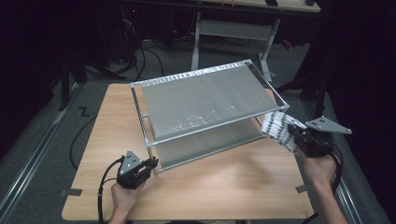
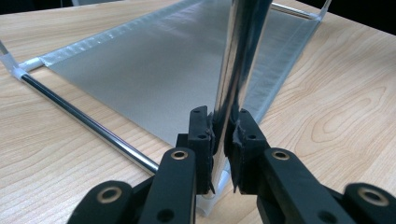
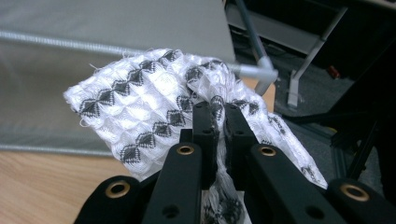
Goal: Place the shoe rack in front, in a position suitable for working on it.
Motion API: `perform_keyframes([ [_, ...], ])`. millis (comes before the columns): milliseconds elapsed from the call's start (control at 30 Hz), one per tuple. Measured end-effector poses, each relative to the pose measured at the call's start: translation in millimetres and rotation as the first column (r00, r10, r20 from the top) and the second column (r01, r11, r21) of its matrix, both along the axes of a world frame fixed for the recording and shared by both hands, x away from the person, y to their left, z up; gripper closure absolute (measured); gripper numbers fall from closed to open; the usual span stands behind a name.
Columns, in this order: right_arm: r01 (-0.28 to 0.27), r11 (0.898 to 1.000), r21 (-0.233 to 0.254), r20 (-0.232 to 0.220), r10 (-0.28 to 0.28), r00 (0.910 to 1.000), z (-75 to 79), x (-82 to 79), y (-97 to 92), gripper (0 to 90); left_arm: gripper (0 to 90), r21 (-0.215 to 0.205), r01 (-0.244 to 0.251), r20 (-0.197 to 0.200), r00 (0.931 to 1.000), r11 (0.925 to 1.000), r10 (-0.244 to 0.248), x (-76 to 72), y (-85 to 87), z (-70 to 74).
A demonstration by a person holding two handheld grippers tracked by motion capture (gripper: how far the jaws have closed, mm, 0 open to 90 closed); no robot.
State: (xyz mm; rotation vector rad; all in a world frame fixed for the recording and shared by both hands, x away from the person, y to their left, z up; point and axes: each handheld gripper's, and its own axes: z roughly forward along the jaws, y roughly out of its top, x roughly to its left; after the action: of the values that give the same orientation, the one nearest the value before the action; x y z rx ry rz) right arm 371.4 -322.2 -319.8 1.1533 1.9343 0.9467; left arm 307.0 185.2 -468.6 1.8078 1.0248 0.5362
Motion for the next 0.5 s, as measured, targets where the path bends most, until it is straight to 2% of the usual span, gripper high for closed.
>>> perform_keyframes([
  [100, 0.001, 1.0, 0.008, 0.018, -0.001, 0.9998, 12.9, 1.3, -1.3, 86.2, 80.3, 0.0, 0.002, 0.0, 1.0, 1.0, -0.002, 0.1, 0.1, -0.1],
  [267, 0.001, 1.0, -0.01, 0.035, 0.0, 0.9994, 28.7, 7.1, 1.3, 86.2, 80.4, 0.001, 0.004, 0.001, 1.0, 1.0, -0.004, 0.3, 0.3, -0.1],
  [500, 0.019, 0.999, -0.035, 0.048, -0.017, 0.9987, 39.7, 33.3, 13.9, 86.2, 80.4, 0.002, 0.007, -0.001, 1.0, 1.0, -0.007, 0.5, 0.6, 0.1],
])
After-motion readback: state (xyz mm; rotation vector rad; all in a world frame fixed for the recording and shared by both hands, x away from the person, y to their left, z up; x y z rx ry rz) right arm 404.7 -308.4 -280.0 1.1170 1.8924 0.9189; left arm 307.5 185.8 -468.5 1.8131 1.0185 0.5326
